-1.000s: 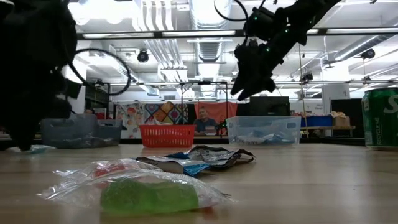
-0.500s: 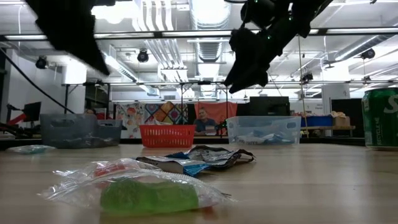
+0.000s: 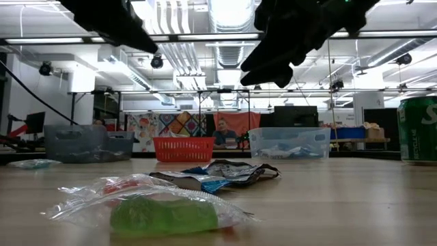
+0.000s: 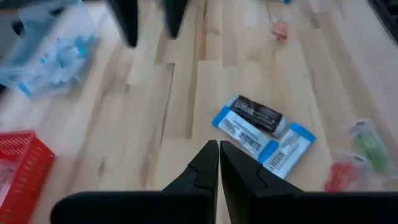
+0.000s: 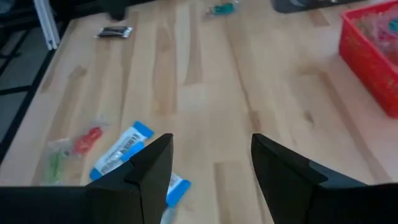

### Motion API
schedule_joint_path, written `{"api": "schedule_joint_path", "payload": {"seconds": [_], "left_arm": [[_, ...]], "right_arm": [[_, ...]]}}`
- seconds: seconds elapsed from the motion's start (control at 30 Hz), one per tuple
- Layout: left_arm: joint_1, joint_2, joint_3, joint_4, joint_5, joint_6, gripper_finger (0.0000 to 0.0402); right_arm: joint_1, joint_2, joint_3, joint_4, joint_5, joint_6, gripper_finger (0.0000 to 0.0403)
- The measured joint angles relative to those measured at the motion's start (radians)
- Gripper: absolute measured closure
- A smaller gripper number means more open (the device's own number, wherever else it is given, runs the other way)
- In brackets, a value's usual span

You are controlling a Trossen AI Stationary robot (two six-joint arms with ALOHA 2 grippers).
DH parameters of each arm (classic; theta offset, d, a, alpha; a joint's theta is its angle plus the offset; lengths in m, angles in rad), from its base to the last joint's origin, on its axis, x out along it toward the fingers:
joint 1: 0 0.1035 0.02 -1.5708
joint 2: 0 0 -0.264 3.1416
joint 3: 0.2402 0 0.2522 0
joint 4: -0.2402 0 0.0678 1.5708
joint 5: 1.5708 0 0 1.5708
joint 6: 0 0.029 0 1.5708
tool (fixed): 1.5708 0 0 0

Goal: Sort candy
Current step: Put the blue gummy into the red bin

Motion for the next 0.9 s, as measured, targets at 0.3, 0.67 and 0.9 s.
{"api": "schedule_joint_path", "payload": {"seconds": [0.3, 0.67, 0.9], "left_arm": [[0.049, -0.108, 0.003, -0.683, 0.14, -0.906, 0.0402], [0.07, 0.068, -0.022, -0.957, 0.214, -1.282, 0.0401], [0.094, 0.146, -0.024, -0.958, 0.23, -1.255, 0.0341]], "right_arm": [[0.094, 0.008, -0.033, 0.028, 0.136, 0.088, 0.0197], [0.094, 0.014, -0.033, 0.059, 0.139, 0.112, 0.0197], [0.094, 0.014, -0.033, 0.057, 0.136, 0.131, 0.0197]]}}
